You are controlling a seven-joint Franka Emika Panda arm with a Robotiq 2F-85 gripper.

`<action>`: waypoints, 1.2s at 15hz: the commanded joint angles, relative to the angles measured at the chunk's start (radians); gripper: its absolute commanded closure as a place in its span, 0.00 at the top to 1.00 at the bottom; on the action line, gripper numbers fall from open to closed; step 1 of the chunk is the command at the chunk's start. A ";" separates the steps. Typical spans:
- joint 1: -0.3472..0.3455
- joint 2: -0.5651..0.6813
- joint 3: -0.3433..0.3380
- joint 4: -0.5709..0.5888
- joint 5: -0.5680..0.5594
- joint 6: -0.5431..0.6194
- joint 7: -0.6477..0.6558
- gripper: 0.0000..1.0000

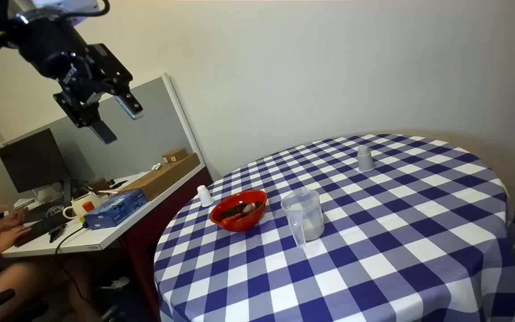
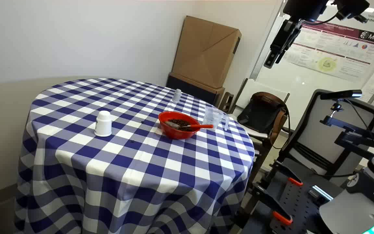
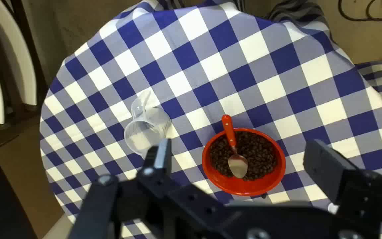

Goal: Put a spoonful of the contents of the bowl in the jug

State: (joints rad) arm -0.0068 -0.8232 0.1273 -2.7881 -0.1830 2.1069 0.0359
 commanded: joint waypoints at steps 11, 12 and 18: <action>-0.046 0.297 0.008 0.114 -0.119 0.058 0.048 1.00; -0.052 0.356 0.002 0.136 -0.124 0.062 0.050 1.00; -0.050 0.639 -0.026 0.290 -0.130 0.060 0.048 1.00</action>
State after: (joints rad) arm -0.0609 -0.3450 0.1171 -2.6076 -0.2859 2.1638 0.0616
